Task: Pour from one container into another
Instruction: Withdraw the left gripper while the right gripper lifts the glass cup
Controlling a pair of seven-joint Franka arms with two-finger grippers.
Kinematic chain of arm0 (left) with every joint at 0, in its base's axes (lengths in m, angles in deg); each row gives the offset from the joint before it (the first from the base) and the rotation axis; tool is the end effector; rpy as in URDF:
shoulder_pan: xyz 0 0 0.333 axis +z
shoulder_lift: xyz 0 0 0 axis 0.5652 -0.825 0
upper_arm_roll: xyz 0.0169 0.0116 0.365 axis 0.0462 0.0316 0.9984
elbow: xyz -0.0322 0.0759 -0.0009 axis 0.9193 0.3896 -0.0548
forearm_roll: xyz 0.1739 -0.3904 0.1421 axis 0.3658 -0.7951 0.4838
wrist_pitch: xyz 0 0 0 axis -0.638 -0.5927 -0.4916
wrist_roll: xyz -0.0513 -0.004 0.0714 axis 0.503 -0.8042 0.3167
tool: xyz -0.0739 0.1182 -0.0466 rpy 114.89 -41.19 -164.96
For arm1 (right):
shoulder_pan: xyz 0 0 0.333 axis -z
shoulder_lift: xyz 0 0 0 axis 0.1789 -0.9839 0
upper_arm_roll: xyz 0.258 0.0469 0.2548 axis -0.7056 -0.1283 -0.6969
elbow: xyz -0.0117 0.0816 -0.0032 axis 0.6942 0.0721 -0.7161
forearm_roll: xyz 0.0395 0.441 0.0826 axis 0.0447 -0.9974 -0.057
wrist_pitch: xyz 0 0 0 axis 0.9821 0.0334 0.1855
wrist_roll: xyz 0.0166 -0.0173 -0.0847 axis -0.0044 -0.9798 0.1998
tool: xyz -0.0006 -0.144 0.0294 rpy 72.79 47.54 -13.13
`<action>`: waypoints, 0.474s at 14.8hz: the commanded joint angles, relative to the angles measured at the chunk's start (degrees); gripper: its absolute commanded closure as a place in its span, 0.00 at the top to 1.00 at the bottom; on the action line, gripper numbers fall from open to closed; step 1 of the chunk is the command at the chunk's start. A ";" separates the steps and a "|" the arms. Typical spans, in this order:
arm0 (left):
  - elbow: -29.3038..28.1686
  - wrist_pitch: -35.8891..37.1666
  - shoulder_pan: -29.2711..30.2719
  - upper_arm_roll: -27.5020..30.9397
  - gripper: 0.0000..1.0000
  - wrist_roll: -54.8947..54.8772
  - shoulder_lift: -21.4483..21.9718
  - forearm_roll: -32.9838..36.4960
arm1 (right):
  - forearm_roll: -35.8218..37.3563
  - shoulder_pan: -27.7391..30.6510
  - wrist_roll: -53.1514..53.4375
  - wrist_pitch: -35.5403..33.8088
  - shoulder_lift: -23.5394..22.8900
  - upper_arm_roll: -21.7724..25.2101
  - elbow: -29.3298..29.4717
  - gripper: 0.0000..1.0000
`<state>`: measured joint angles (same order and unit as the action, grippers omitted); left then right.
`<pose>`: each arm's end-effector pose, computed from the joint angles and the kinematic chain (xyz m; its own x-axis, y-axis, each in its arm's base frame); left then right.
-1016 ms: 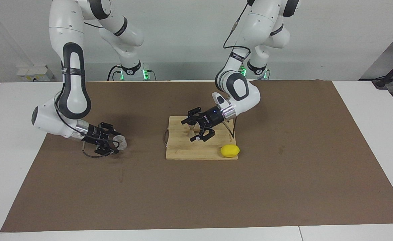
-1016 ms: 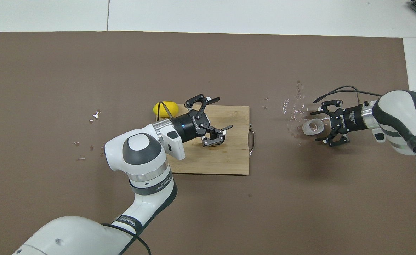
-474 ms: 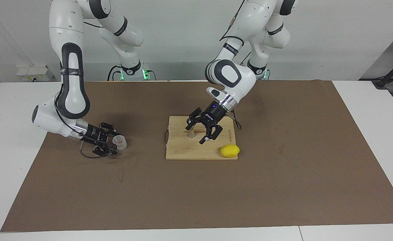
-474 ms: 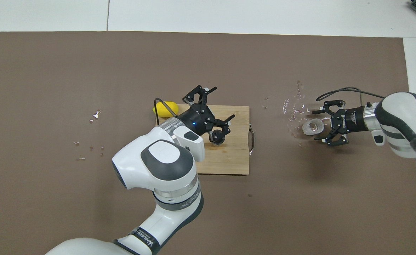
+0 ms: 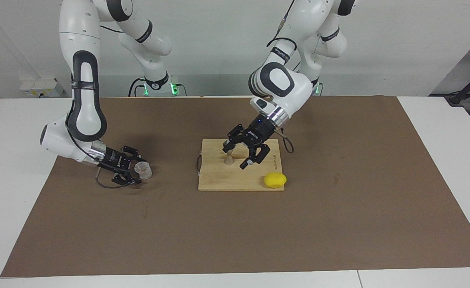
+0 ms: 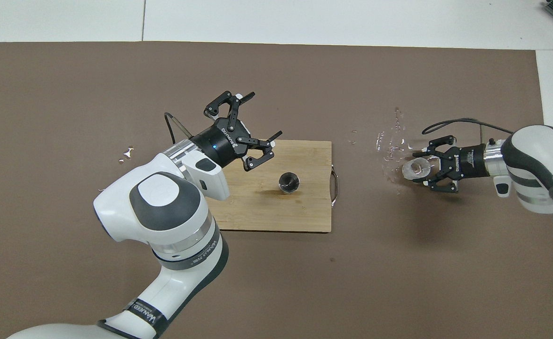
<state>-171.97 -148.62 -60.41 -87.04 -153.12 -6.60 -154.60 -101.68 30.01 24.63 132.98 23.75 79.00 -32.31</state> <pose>0.6011 -0.3693 0.4308 0.0302 -0.3924 0.9193 -0.8222 -0.5328 -0.2004 0.6338 -0.0690 0.2322 -0.0896 -0.7316 -0.6758 -0.9958 0.0775 0.0481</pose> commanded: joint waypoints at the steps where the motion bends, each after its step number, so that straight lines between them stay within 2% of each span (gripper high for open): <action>1: -8.06 7.82 4.71 -0.06 1.00 1.29 5.93 0.99 | -1.79 0.95 1.90 -0.85 2.56 -0.58 -1.88 0.00; 3: -11.75 12.74 8.40 0.11 1.00 1.29 8.48 2.91 | -1.79 0.25 2.61 -0.85 3.87 -0.49 -1.88 0.00; 7: -17.56 21.63 15.52 0.20 1.00 1.29 11.91 12.31 | -1.01 -3.34 6.73 -0.32 7.12 -0.49 -1.18 0.00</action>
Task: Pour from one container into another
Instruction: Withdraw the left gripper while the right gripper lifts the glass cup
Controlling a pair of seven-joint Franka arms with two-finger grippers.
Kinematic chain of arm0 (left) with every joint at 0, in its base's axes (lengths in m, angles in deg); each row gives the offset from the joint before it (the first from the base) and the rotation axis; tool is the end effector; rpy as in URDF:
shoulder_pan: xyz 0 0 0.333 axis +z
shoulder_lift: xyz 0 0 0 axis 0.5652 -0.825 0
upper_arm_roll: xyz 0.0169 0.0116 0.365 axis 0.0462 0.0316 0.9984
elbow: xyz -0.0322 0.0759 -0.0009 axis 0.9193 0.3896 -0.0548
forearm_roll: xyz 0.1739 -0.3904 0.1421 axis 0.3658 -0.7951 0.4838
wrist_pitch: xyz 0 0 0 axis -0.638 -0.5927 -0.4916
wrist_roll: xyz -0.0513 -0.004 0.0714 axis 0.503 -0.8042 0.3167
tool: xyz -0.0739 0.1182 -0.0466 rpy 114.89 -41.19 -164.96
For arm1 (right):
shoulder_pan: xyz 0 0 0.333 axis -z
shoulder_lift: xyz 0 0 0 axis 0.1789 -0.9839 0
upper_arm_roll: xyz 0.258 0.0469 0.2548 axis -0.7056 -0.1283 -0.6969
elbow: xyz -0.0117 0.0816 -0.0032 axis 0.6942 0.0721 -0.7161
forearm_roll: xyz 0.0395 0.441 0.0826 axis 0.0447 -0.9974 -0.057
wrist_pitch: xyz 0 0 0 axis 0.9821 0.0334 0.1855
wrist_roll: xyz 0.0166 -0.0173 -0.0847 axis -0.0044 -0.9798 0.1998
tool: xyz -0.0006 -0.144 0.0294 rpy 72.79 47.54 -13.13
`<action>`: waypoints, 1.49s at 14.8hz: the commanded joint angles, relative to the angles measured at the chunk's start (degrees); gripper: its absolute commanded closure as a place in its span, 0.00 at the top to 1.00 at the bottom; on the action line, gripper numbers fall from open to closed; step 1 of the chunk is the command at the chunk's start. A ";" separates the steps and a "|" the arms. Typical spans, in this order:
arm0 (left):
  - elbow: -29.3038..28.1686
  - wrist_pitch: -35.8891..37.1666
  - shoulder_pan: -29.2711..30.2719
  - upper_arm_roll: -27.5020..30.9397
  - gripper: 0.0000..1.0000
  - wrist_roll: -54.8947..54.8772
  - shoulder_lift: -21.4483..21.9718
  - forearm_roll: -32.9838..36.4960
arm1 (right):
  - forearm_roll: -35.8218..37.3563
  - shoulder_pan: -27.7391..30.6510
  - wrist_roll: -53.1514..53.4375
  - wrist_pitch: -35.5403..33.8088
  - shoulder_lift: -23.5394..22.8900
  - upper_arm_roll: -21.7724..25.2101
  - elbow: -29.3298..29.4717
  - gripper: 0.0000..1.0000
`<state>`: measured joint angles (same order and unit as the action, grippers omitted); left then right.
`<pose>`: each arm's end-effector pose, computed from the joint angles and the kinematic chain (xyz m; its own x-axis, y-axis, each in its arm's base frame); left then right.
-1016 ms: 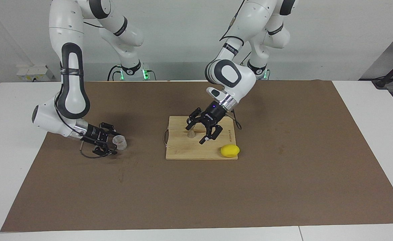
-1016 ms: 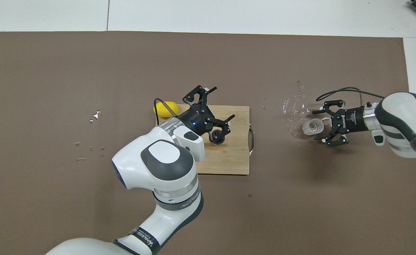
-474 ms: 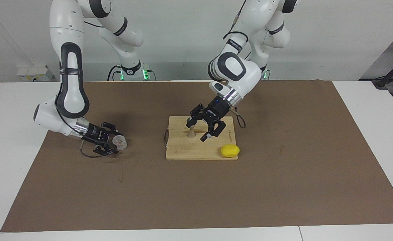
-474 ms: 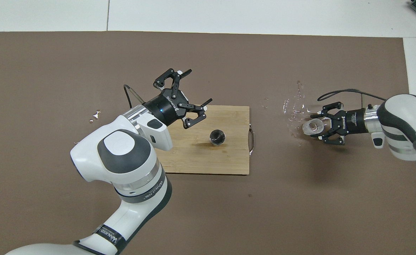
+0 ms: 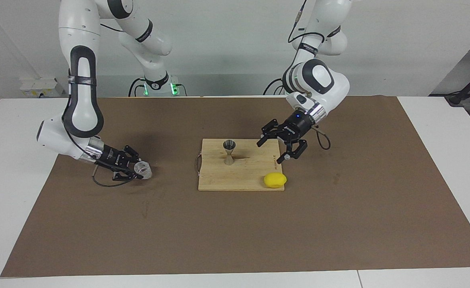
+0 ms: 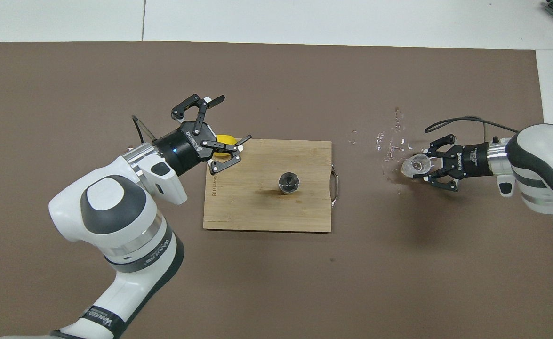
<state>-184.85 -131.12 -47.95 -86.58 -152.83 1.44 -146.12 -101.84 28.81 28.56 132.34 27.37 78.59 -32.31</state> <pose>0.5958 -0.2516 0.4166 -0.0278 -0.3683 0.9293 -0.8624 -0.4613 -0.2086 0.6393 -0.0513 0.2719 -0.0979 -0.7350 -0.6710 -0.9945 0.0966 0.0392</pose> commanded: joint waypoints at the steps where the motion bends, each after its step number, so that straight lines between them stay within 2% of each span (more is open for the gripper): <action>1: -5.21 5.62 4.56 -0.26 1.00 1.00 4.05 5.94 | -0.14 -3.90 4.38 0.48 4.38 0.01 -0.57 0.00; 5: -6.01 11.43 9.40 -0.08 1.00 3.79 5.02 13.85 | 5.64 -11.10 14.91 0.75 6.23 0.01 2.93 0.00; 8: -5.22 17.30 13.17 0.01 1.00 19.31 4.93 23.14 | 12.76 -17.08 26.94 0.92 5.88 -0.08 7.68 0.00; 11: -1.80 26.61 20.29 0.01 1.00 35.49 4.32 36.15 | 20.66 -22.79 37.06 0.93 4.83 -0.08 11.99 0.00; 13: -0.48 31.72 24.68 0.01 1.00 42.54 4.14 43.63 | 26.99 -27.10 43.65 1.10 4.04 -0.08 14.28 0.00; 15: 1.28 34.45 28.99 0.01 1.00 45.90 3.79 50.49 | 31.48 -29.92 47.71 1.37 3.60 -0.17 15.60 0.00; 19: 8.66 41.66 35.15 0.09 1.00 48.36 0.72 63.41 | 37.19 -34.75 51.75 1.19 3.24 -0.08 17.01 0.00; 22: 9.37 42.20 39.02 0.09 1.00 53.36 0.54 71.23 | 42.74 -37.91 53.87 1.01 3.24 -0.08 17.28 0.00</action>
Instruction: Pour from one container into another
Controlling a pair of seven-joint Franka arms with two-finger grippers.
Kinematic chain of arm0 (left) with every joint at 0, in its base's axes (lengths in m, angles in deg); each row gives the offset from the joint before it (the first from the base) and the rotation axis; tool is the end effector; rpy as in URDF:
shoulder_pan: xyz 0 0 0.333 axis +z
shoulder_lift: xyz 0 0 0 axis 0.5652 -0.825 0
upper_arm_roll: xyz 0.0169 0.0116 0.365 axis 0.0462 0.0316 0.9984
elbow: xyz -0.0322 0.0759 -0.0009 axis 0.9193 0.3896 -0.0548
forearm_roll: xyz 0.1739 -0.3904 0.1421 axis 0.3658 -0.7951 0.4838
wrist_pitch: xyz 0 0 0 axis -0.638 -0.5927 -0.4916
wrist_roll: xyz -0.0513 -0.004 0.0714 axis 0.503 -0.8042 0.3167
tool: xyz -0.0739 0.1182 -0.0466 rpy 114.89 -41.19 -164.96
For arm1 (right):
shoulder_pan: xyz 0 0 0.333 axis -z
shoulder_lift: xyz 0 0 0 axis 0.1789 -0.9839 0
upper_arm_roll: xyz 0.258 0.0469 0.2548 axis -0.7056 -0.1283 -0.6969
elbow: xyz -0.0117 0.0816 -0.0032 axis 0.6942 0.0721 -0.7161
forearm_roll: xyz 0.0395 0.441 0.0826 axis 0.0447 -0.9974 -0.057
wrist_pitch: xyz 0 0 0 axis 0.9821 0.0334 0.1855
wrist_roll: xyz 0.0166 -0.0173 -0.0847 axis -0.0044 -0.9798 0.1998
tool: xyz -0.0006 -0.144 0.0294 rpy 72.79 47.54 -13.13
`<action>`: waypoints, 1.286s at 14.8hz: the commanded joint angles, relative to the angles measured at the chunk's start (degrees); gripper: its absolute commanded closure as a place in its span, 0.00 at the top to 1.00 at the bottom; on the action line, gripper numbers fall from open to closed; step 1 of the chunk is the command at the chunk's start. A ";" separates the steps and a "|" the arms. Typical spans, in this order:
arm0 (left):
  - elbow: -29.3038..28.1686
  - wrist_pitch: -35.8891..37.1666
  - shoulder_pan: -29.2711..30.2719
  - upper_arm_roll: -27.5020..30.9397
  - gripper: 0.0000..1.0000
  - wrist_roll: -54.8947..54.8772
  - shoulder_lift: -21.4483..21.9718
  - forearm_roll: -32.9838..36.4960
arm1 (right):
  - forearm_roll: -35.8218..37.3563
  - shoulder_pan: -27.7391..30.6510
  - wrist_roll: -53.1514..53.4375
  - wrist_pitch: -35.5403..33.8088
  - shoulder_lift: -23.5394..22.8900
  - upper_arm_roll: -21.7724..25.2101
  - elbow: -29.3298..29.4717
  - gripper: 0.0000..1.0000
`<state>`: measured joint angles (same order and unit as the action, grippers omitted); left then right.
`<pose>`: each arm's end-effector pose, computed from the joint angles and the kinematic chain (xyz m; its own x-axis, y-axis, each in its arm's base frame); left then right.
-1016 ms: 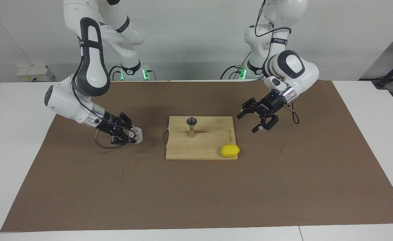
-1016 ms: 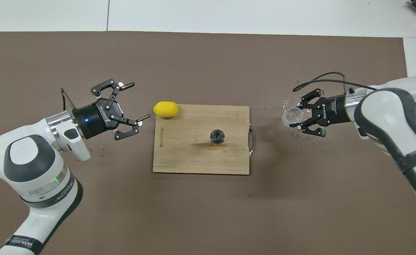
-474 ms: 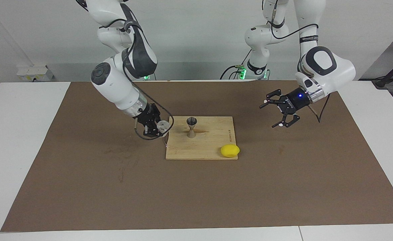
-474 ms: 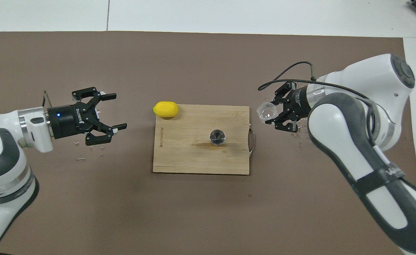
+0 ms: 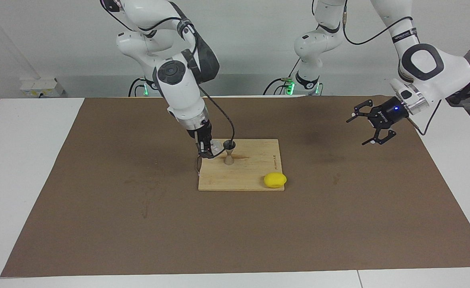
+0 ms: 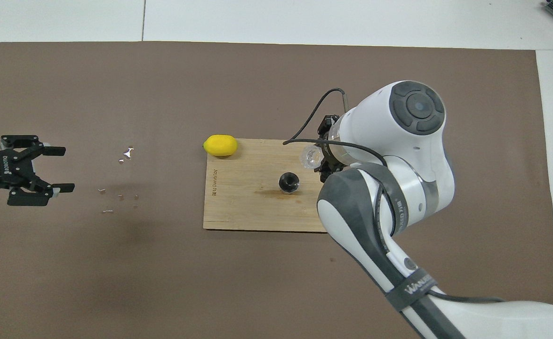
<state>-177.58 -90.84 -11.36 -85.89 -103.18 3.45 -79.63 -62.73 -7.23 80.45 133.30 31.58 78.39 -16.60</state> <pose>0.5840 0.0794 0.4471 0.5052 -0.6268 0.5933 -0.8600 -0.4235 0.2848 0.6372 0.3147 0.4342 0.0435 -0.9864 -0.1584 -0.9986 -0.0383 -0.0356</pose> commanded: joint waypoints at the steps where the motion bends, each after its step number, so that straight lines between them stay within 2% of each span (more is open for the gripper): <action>1: 3.42 1.92 2.70 -0.59 1.00 5.64 -1.64 9.81 | 5.38 -2.41 2.07 -0.29 -0.96 0.12 1.57 0.00; 3: 5.01 1.66 2.61 -0.59 1.00 8.11 -1.91 19.49 | 7.32 -3.64 2.16 -0.38 -0.88 0.12 1.40 0.00; 7: 4.92 0.16 2.79 -0.59 1.00 13.98 -1.91 26.02 | 12.42 -5.23 2.16 -1.08 -0.52 0.03 0.78 0.00; 10: 4.40 -0.54 1.74 -0.59 1.00 33.36 -1.91 30.33 | 17.25 -6.46 2.16 -2.39 -0.26 0.03 0.43 0.00; 12: 4.57 -1.76 1.29 -0.68 1.00 47.96 -2.26 31.83 | 20.59 -7.95 2.16 -3.27 -0.17 0.03 0.17 0.00; 13: 4.31 -1.69 1.29 -0.77 1.00 50.89 -2.26 31.84 | 22.26 -8.48 2.16 -3.71 -0.17 0.03 -0.10 0.00; 19: 4.66 -1.24 2.78 -0.51 1.00 51.63 -1.65 31.92 | 25.52 -9.62 2.07 -4.59 0.88 -0.06 -1.33 0.00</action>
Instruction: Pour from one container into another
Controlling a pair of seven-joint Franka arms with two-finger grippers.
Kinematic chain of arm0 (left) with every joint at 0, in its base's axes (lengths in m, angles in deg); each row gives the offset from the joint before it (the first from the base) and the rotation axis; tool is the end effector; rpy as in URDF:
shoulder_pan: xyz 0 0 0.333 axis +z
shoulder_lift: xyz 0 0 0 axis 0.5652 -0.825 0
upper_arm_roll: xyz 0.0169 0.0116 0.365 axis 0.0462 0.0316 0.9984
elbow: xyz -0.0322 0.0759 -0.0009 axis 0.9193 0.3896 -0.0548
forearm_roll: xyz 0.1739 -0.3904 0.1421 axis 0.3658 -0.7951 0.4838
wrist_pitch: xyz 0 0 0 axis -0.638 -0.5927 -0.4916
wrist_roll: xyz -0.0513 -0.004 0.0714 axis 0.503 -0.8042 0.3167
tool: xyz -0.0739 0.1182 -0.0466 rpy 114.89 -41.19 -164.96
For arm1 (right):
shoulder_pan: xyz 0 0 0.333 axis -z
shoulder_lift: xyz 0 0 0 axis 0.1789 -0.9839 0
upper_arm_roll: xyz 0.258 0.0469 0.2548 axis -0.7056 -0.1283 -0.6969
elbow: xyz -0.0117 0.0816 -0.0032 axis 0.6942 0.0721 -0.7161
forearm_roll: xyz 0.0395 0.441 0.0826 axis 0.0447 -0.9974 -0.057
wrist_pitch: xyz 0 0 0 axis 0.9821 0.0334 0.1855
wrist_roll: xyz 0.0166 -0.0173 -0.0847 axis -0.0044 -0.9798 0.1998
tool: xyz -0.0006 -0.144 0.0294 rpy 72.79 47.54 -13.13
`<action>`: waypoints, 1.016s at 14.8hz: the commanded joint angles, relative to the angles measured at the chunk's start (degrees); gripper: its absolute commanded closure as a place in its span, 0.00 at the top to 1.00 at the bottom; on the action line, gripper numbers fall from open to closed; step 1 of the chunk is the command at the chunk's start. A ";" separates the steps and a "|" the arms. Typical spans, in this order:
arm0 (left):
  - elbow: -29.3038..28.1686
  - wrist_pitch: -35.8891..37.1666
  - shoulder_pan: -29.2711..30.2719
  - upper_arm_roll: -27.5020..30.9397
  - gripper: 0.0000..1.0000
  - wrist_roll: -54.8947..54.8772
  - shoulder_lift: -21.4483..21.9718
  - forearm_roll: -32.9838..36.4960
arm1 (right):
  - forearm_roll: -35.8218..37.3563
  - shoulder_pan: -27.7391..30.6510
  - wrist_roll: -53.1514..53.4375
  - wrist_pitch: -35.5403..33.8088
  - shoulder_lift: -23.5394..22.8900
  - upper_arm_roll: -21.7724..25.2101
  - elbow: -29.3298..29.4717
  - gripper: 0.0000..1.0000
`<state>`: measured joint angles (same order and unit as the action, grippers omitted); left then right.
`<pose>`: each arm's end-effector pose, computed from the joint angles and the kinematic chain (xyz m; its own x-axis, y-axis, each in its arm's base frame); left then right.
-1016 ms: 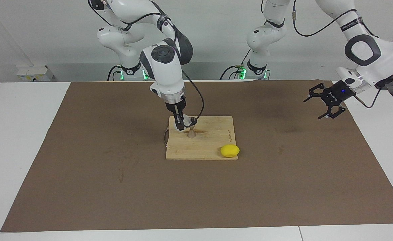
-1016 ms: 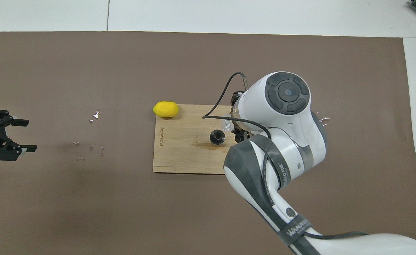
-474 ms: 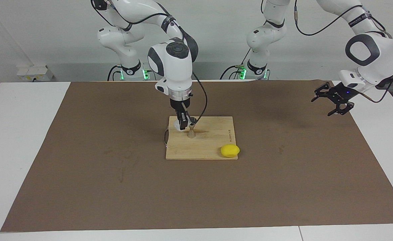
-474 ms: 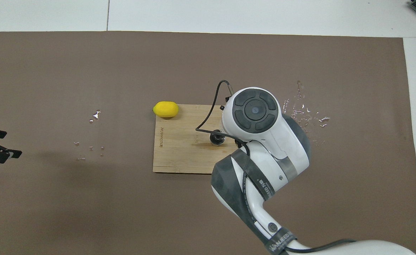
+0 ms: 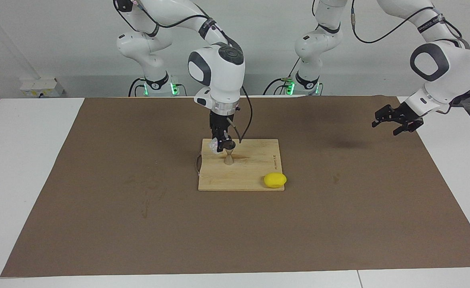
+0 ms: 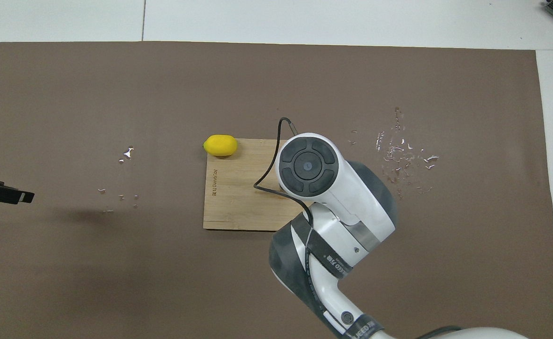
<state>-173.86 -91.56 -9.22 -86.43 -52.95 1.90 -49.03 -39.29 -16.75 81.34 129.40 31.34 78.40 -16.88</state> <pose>0.5731 0.1545 0.4385 0.9544 -0.2977 -0.0209 -0.2835 -0.9263 0.2481 0.5913 0.3793 0.4243 0.3360 -0.9162 0.2185 -0.9277 -0.3620 -0.0911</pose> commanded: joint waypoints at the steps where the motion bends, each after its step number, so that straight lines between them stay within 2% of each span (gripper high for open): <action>1: 0.76 -1.22 1.34 0.12 1.00 2.02 -0.01 1.50 | 2.00 0.07 1.27 -1.13 0.94 -0.16 -0.70 0.00; 5: 0.68 -3.16 2.84 0.21 1.00 2.98 0.08 2.73 | -1.76 0.86 1.45 -1.84 0.68 -0.16 -0.26 0.00; 10: 0.14 -2.10 2.05 0.12 1.00 18.06 0.61 2.65 | -7.13 2.44 1.36 -1.84 0.41 -0.16 0.71 0.00; 15: 2.51 5.09 2.31 0.21 1.00 29.24 0.52 2.65 | -13.37 4.55 0.83 -0.78 0.41 -0.16 1.24 0.00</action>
<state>-173.06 -89.97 -7.02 -86.49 -28.53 1.95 -47.54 -50.39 -12.97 81.49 128.41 31.44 78.72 -15.86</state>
